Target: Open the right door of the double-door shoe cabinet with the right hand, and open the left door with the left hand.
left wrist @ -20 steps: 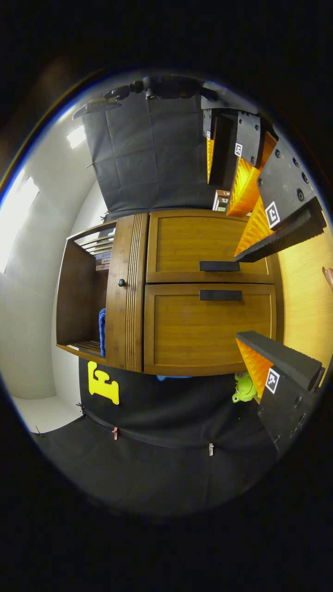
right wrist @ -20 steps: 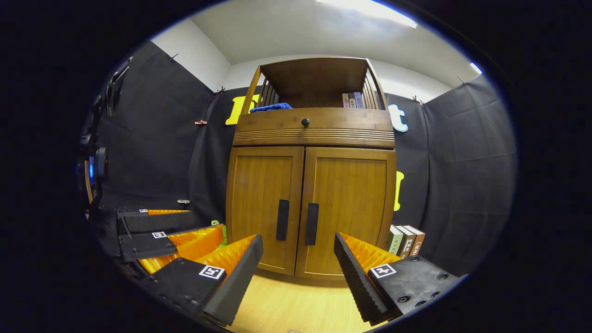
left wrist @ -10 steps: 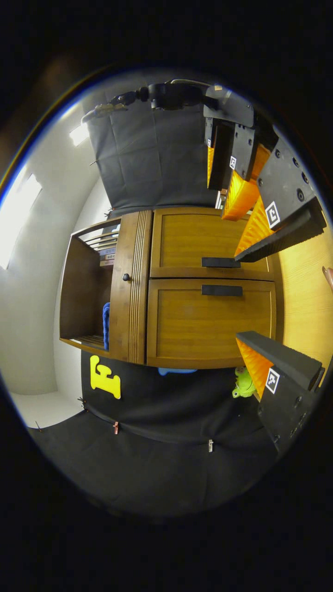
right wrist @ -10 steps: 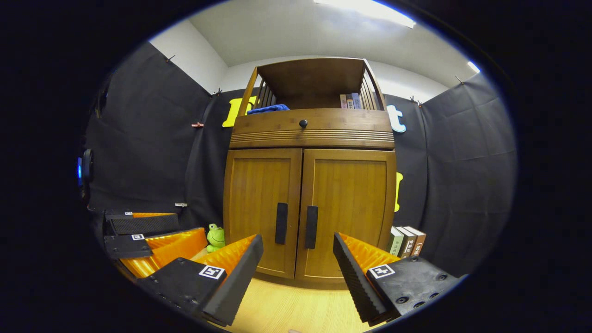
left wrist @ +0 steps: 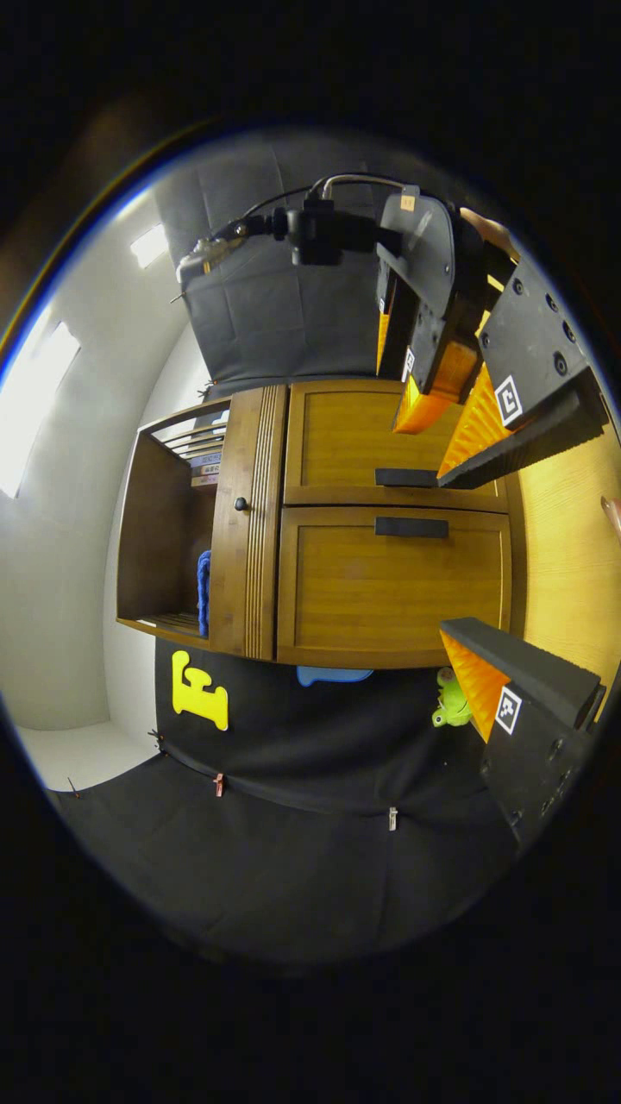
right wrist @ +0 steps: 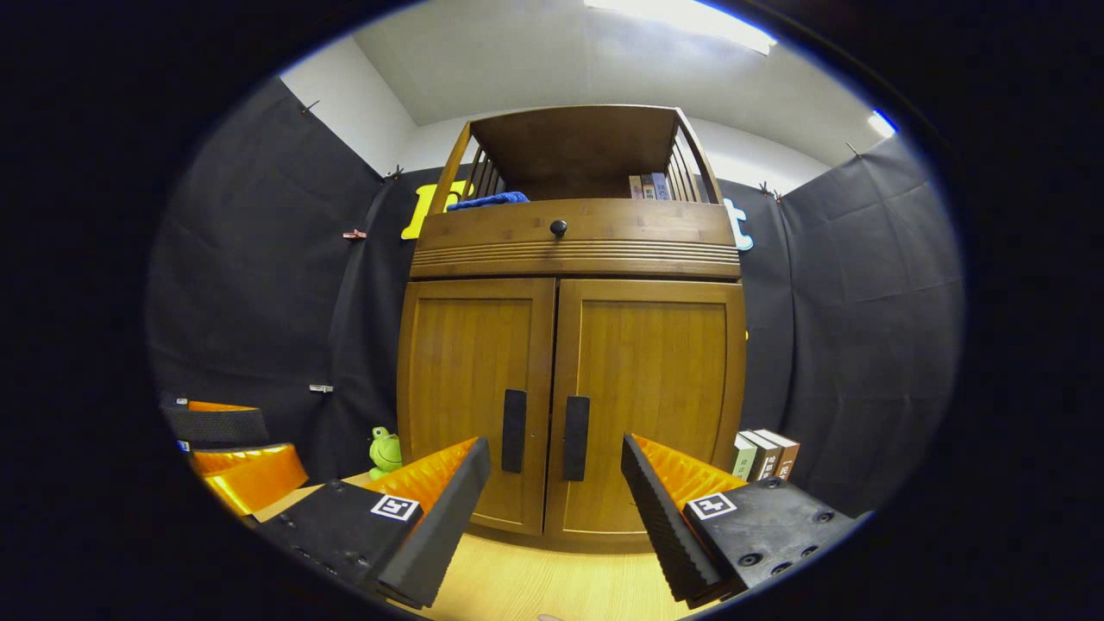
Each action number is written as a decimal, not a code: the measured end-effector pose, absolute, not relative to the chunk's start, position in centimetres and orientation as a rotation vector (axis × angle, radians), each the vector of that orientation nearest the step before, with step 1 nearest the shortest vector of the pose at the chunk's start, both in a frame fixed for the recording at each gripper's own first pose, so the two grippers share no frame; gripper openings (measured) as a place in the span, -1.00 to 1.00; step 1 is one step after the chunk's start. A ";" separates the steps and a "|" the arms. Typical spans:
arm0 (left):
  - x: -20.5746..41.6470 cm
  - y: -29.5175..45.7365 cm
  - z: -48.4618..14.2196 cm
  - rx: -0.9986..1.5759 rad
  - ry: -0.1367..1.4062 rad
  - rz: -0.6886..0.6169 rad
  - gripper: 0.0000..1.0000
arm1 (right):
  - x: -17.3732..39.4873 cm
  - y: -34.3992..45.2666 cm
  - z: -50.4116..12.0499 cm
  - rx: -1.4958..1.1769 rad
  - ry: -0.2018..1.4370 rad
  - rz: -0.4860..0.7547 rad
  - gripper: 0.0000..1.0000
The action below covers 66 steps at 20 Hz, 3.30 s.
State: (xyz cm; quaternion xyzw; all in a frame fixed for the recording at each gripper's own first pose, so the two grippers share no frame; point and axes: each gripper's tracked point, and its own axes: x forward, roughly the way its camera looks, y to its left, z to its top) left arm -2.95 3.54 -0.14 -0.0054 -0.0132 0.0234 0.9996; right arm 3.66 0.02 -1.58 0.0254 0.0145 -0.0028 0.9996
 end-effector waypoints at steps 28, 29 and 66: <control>-2.0 10.1 -2.1 -0.007 -0.005 0.168 0.87 | 22.5 -2.8 -11.9 0.073 0.118 -0.119 0.66; -2.3 10.2 -2.2 -0.008 -0.013 0.182 0.87 | 22.9 -3.0 -12.0 0.077 0.119 -0.127 0.66; -0.8 6.0 -1.7 -0.078 -0.046 0.083 0.87 | 11.9 -5.1 -9.8 -0.004 0.186 -0.051 -0.65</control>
